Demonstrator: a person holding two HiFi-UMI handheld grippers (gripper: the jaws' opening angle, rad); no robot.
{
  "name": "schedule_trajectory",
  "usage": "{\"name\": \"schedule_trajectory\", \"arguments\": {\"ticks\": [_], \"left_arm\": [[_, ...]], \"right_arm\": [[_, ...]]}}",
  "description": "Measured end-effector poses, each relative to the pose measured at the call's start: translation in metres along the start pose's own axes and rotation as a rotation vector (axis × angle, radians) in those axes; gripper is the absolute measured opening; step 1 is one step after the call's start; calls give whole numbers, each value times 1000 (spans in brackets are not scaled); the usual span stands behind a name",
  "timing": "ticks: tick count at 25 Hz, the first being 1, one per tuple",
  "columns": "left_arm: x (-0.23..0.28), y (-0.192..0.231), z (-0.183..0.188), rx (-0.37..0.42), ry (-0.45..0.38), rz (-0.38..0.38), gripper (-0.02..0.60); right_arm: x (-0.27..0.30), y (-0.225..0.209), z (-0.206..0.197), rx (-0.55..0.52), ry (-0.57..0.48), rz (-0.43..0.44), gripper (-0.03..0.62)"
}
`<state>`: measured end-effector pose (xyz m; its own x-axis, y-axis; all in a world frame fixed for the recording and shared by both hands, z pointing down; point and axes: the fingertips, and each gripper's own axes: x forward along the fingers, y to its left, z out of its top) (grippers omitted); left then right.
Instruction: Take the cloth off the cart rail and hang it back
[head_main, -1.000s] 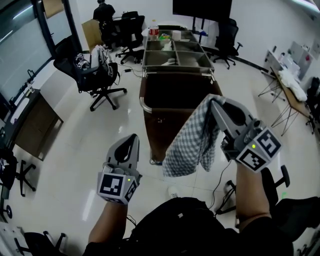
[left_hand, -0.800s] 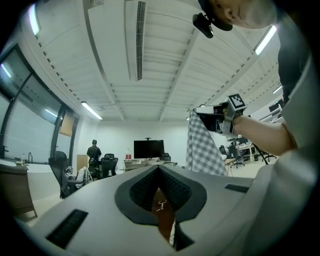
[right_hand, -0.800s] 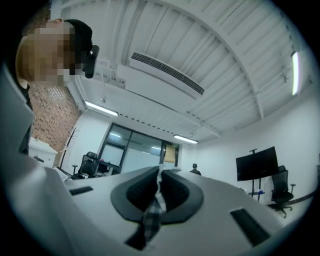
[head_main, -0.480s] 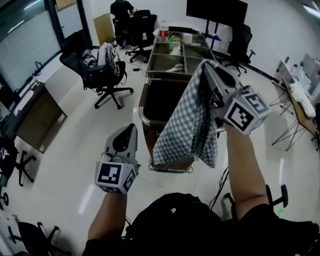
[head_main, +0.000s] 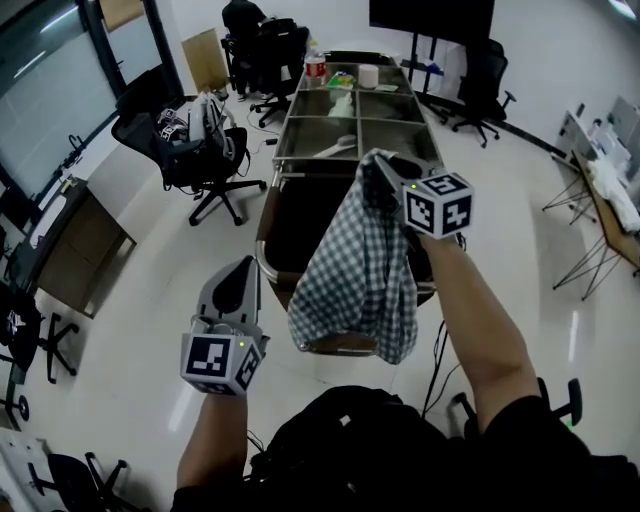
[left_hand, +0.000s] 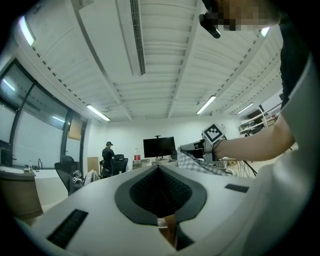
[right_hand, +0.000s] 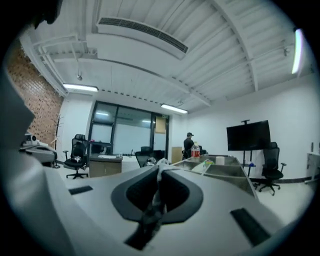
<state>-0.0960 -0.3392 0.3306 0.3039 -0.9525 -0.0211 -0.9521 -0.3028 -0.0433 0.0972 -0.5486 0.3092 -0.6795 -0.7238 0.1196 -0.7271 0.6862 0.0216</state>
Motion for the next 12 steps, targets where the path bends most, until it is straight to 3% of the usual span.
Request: {"name": "schedule_trajectory", "arguments": {"ticks": [3, 5, 12], "left_arm": [[10, -2, -8, 5, 28, 0, 0], [15, -2, -13, 2, 40, 5, 0], [23, -8, -19, -2, 57, 9, 0]], "right_arm": [[13, -7, -37, -24, 135, 27, 37], [16, -3, -56, -32, 200, 71, 96], [1, 10, -75, -55, 269, 127, 114]]}}
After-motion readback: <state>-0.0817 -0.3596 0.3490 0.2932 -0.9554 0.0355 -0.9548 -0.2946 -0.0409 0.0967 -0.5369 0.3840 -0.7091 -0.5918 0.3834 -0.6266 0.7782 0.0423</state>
